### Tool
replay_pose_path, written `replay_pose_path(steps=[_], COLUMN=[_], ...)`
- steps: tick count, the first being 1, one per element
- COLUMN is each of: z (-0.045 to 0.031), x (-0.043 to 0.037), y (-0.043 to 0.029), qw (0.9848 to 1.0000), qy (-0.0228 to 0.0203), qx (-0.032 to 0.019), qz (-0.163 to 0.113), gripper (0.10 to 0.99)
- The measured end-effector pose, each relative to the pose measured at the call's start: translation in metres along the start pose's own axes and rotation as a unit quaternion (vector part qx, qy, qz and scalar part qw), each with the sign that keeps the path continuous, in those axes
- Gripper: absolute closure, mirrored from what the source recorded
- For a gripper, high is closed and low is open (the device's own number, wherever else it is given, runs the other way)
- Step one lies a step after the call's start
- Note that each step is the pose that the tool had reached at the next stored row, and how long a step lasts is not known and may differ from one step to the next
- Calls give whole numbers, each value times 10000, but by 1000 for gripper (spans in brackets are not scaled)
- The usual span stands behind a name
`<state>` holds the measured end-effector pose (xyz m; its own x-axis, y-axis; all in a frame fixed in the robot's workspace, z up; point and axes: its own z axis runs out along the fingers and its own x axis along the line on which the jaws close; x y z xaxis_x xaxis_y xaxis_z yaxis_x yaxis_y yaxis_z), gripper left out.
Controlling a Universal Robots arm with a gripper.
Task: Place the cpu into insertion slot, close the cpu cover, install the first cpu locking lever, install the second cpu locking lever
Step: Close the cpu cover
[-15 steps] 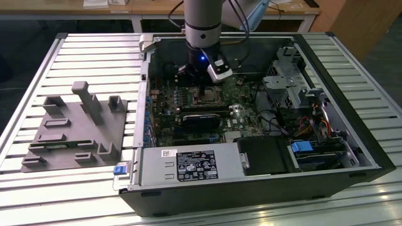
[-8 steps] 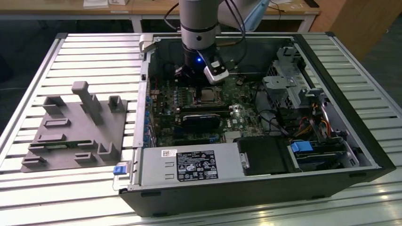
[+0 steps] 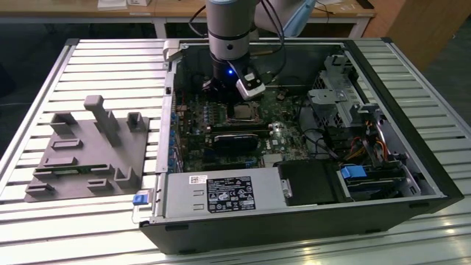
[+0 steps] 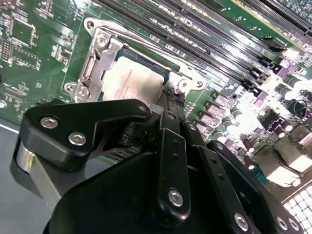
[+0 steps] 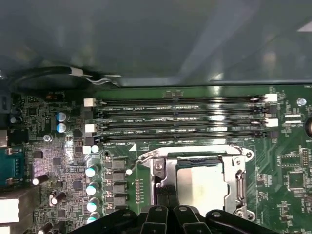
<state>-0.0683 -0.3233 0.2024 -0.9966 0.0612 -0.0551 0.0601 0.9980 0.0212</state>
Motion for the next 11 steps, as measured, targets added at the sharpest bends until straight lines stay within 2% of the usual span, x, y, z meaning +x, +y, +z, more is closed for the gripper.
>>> replay_pose_path(steps=[5, 11], z=[34, 38], x=[7, 7], y=[-2, -2], qw=[10000, 10000], qy=[1, 2], qx=[-1, -1], qz=[-39, -43], gripper=[984, 984])
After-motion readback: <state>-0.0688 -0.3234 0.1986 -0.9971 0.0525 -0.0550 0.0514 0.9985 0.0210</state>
